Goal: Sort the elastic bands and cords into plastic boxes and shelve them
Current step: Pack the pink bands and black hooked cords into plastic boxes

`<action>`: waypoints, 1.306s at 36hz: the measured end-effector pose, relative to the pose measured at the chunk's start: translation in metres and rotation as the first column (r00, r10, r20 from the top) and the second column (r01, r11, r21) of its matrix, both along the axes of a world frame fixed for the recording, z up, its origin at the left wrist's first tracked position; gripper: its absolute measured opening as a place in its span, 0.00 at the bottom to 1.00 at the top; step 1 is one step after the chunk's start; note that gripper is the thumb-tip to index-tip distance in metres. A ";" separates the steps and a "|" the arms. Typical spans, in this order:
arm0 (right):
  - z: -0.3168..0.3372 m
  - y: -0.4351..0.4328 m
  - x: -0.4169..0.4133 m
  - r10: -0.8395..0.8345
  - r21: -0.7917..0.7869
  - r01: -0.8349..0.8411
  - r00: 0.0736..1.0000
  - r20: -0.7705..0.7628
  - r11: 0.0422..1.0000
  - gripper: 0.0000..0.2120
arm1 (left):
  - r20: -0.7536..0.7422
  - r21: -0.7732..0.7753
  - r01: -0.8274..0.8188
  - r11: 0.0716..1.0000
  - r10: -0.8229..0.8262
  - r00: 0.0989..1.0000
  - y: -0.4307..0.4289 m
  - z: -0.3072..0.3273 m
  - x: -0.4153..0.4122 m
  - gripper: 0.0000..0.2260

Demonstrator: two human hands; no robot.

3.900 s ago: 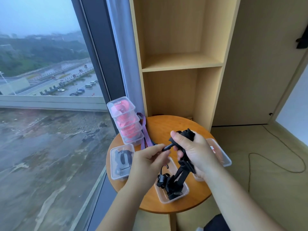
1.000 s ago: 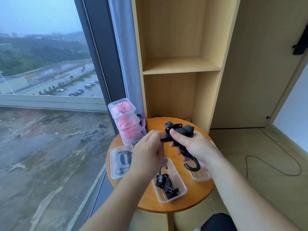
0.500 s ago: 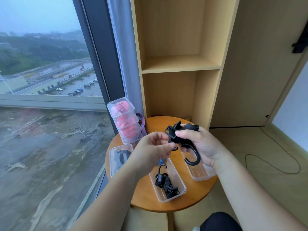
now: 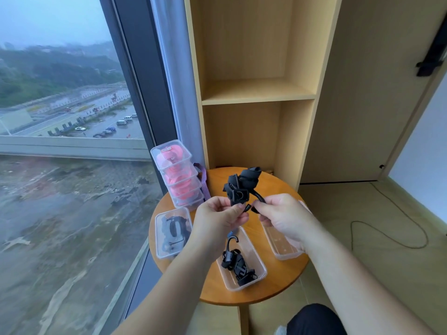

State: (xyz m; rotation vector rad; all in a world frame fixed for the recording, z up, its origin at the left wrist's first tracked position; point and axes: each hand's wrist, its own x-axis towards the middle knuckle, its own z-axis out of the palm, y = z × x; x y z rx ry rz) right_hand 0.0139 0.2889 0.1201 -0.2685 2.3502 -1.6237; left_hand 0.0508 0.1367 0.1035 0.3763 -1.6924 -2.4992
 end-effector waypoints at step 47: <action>-0.097 0.001 -0.010 0.207 0.091 -0.208 0.978 0.018 0.974 0.25 | 0.293 -0.532 0.266 0.804 -0.121 0.949 -0.042 -0.101 0.008 0.05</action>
